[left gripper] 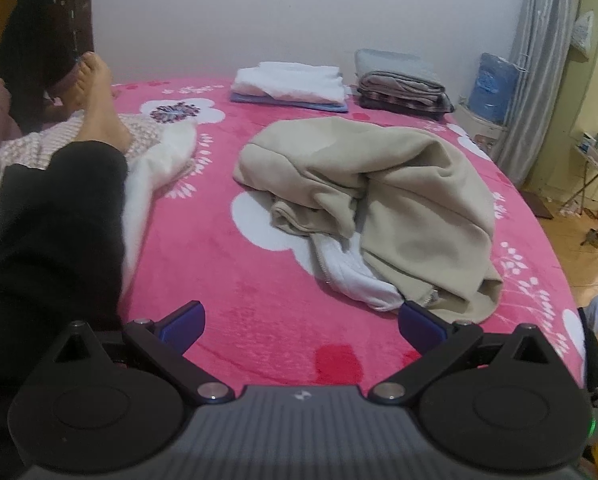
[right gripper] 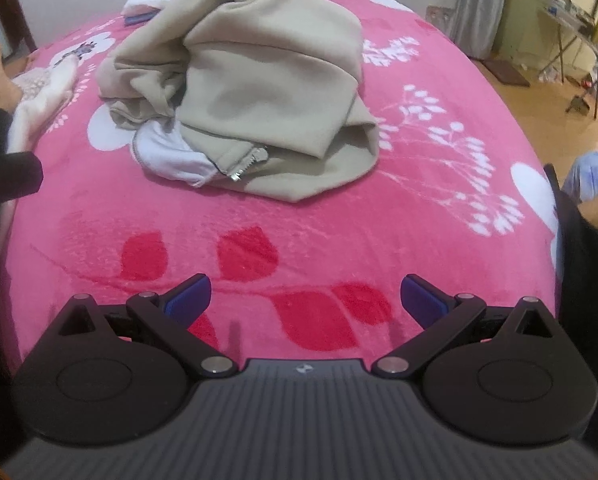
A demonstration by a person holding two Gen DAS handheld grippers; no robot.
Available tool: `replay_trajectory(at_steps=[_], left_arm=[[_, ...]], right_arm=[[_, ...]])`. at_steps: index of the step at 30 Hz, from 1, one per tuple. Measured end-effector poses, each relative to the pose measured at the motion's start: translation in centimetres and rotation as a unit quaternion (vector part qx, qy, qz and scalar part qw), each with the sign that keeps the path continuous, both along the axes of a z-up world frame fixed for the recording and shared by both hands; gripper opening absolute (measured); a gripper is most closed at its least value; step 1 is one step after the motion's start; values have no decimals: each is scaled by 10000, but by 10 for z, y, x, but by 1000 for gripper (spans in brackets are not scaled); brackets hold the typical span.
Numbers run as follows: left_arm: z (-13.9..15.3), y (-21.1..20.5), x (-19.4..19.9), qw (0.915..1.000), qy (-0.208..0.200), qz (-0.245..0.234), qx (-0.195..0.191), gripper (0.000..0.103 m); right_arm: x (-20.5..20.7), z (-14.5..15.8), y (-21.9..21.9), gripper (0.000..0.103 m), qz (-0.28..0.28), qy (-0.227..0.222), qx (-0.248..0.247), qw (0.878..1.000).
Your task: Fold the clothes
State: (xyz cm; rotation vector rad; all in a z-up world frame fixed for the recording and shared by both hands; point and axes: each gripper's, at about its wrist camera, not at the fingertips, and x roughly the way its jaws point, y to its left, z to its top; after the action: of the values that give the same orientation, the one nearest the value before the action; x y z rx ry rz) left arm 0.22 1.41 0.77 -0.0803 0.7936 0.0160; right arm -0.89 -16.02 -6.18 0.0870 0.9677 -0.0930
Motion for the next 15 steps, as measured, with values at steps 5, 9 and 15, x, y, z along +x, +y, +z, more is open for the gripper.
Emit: replay_trajectory(at_steps=[5, 9, 15], left_arm=[[-1, 7, 1, 9995, 40, 230, 224, 103], [-5, 9, 4, 9988, 203, 327, 313, 103], [-10, 11, 3, 9983, 309, 359, 344, 103]], right_arm=[[-1, 3, 9, 102, 186, -87, -141, 9997], [-1, 5, 11, 102, 227, -104, -152, 9996], [-3, 6, 12, 102, 218, -98, -147, 9996]])
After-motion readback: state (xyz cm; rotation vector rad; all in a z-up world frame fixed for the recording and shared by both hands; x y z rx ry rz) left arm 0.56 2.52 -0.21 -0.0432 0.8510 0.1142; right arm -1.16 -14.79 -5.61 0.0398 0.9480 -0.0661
